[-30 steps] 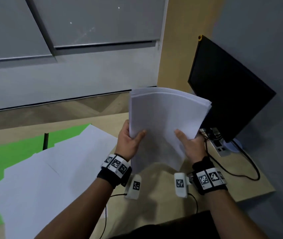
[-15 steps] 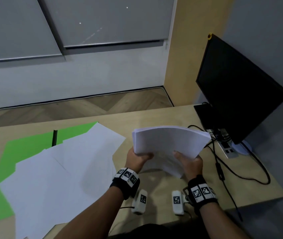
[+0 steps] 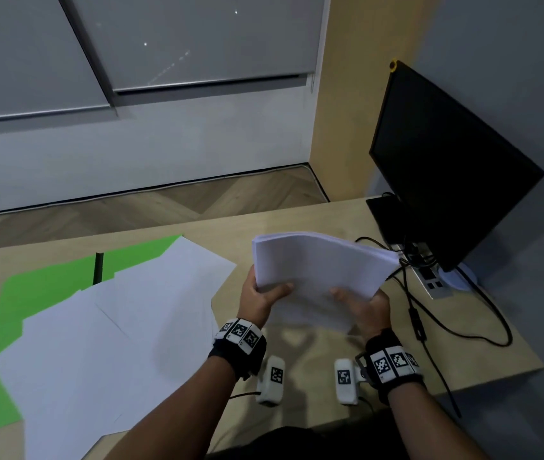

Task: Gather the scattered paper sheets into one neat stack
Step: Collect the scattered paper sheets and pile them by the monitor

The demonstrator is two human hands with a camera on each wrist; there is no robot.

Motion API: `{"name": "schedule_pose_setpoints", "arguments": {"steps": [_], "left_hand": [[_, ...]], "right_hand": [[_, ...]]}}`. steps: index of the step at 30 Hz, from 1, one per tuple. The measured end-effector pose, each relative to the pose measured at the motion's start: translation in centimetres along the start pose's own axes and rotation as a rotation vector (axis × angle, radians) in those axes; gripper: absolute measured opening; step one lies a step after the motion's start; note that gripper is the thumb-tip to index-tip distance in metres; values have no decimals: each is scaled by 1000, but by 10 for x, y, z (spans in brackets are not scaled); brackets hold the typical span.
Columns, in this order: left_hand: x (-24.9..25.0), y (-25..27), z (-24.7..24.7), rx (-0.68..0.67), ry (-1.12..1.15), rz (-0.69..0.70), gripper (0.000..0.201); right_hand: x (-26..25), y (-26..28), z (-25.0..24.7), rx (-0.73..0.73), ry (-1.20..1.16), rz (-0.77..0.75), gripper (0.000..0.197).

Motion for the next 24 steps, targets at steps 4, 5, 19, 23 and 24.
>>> {"name": "schedule_pose_setpoints", "arguments": {"steps": [4, 5, 19, 23, 24], "left_hand": [[6, -1, -1, -24, -16, 42, 76], [7, 0, -2, -18, -14, 46, 77], [49, 2, -13, 62, -9, 191, 63], [57, 2, -13, 63, -9, 216, 62], [59, 1, -12, 63, -8, 215, 63]], "right_hand": [[-14, -1, 5, -46, -3, -39, 45], [-15, -1, 7, -56, -15, -41, 52], [-33, 2, 21, -115, -60, -103, 49], [-47, -2, 22, -76, -95, -157, 58], [-51, -3, 22, -65, -98, -175, 58]]}}
Point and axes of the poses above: each hand's wrist, its own y-axis away from the middle knuckle, its own z-axis out of the palm, x = y × z, the point moved 10 cm from there along -y, towards the middle knuckle, and after that the axes turned 14 degrees about -y, right-handed, at the moved point
